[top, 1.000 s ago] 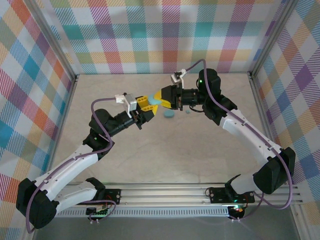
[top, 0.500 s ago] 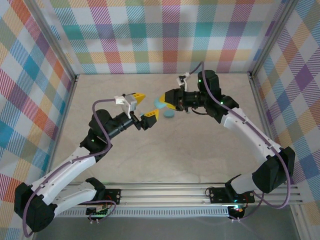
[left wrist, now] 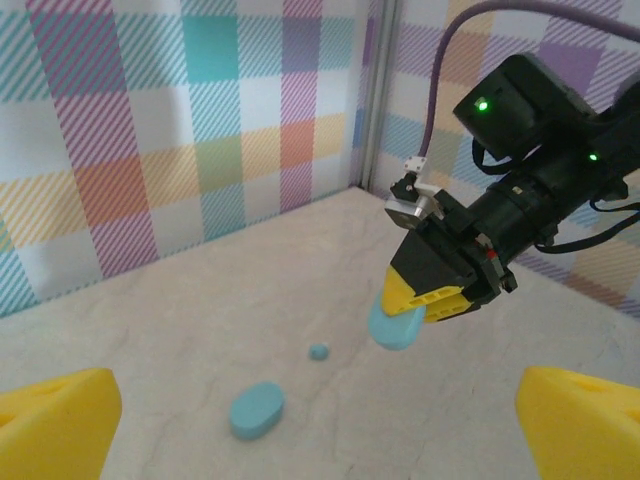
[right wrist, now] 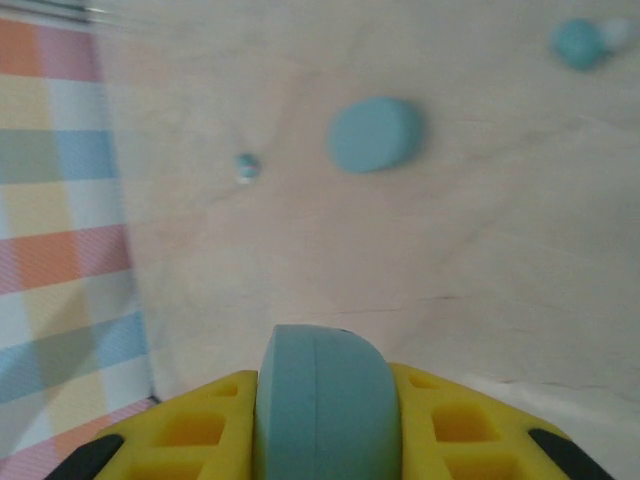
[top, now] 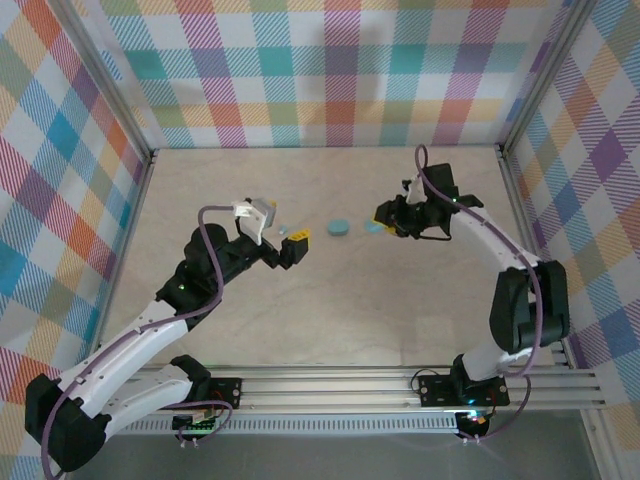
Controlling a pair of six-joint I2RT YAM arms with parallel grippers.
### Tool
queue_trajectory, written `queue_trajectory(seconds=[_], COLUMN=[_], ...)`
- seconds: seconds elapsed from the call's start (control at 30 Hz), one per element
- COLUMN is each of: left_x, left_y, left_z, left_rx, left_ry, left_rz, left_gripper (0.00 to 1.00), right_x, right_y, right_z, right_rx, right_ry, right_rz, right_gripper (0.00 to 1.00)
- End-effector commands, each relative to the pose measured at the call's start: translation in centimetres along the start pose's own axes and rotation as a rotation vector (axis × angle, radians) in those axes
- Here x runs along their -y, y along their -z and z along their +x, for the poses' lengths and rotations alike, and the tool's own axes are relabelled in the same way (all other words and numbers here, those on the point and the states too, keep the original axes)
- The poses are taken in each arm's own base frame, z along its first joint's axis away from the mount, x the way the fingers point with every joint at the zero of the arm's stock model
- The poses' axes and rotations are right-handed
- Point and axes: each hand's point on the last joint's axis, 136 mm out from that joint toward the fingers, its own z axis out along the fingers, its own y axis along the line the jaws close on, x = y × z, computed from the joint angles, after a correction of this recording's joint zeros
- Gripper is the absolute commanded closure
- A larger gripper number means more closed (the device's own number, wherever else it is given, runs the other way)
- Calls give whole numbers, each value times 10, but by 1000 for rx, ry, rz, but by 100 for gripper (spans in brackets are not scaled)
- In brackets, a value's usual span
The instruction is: Insert the wireless bluetooth earbuds into the charging case
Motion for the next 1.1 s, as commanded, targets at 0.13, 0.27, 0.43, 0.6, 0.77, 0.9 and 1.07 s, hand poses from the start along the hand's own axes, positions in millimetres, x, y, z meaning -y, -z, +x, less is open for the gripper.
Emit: queue_trajectory(seconds=[0.13, 0.27, 0.43, 0.6, 0.77, 0.9, 1.07], left_x=[-13, -16, -32, -27, -40, -49, -47], left_y=[-4, -16, -26, -30, -19, -9, -2], left_z=[32, 47, 57, 57, 53, 53, 52], left_rx=[-80, -157, -202, -219, -176, -162, -161], left_ry=[9, 71, 160, 208, 211, 228, 228], left_rz=[-77, -83, -166, -109, -174, -203, -174], left_gripper=[0, 0, 0, 0, 0, 0, 0], right_x=[59, 91, 124, 139, 152, 153, 149], right_y=[-12, -14, -20, -29, -30, -27, -17], right_z=[-10, -18, -19, -11, -5, -3, -2], right_rx=[-31, -31, -49, -74, -77, -79, -67], right_ry=[-32, -72, -122, -121, -152, -159, -163], right_rz=[107, 167, 198, 215, 254, 265, 273], right_gripper=[83, 82, 81, 78, 73, 61, 45])
